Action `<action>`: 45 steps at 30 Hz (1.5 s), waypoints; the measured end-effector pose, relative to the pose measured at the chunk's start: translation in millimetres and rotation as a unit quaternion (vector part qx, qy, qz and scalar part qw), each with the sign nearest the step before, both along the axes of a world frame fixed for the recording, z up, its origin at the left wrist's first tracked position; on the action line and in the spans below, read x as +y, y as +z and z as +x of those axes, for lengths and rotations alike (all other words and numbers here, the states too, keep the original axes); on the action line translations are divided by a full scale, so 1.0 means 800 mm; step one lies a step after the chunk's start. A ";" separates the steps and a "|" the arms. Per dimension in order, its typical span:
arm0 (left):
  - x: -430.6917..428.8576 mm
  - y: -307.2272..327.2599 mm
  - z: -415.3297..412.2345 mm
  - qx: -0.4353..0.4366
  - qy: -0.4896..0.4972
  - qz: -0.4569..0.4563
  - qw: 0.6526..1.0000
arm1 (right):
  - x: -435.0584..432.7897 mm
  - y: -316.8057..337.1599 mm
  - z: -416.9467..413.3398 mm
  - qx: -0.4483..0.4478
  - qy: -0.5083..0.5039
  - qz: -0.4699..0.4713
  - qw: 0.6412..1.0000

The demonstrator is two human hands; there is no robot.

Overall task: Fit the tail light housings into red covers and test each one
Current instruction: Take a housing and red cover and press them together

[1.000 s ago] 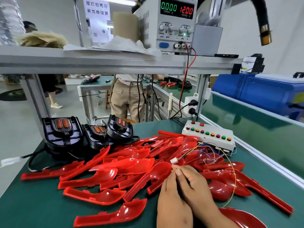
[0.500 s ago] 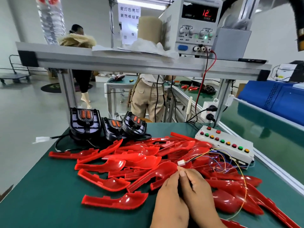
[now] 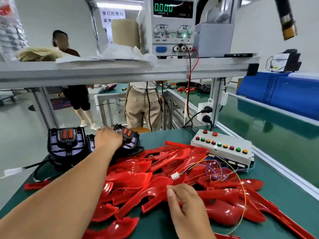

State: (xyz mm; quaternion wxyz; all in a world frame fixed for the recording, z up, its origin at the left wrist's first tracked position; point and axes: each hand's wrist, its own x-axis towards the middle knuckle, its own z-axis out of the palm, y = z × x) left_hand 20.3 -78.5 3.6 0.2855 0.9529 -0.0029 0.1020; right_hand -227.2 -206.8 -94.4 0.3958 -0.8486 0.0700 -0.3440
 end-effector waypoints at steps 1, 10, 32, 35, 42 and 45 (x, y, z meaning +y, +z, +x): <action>-0.001 -0.003 0.007 0.009 -0.002 0.040 0.999 | 0.000 0.000 0.000 0.002 0.001 0.003 1.000; 0.013 -0.003 0.037 0.047 0.020 0.082 0.995 | -0.001 0.003 0.001 0.013 0.010 0.001 1.000; 0.036 -0.059 -0.298 0.175 -0.140 -0.543 0.809 | 0.004 0.069 -0.009 -0.068 0.093 0.283 0.952; 0.084 -0.050 -0.266 0.229 -0.134 -0.620 0.739 | -0.016 0.081 -0.014 -0.057 0.114 0.310 0.942; 0.100 -0.052 -0.261 0.321 -0.221 -0.556 0.734 | -0.026 0.074 -0.030 0.057 0.188 0.241 0.951; 0.090 -0.061 -0.262 0.264 -0.175 -0.585 0.747 | -0.031 0.079 -0.041 0.121 0.228 0.227 0.939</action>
